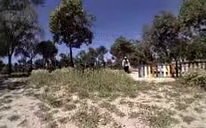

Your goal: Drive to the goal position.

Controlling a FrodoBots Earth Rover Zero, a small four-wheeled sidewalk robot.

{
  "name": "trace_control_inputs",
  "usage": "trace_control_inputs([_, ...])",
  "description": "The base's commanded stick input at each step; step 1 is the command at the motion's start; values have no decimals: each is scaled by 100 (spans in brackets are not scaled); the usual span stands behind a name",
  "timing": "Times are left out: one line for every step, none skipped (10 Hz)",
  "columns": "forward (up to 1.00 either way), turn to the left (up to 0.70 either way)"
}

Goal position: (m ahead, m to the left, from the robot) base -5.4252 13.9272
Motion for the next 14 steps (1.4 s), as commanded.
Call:
trace_control_inputs([0, 85])
trace_control_inputs([0, 85])
trace_control_inputs([0, 85])
trace_control_inputs([0, 85])
trace_control_inputs([0, 85])
trace_control_inputs([0, 85])
trace_control_inputs([0, 85])
trace_control_inputs([0, 85])
trace_control_inputs([0, 85])
trace_control_inputs([0, 85])
trace_control_inputs([0, 85])
trace_control_inputs([0, 85])
trace_control_inputs([0, 85])
trace_control_inputs([0, 85])
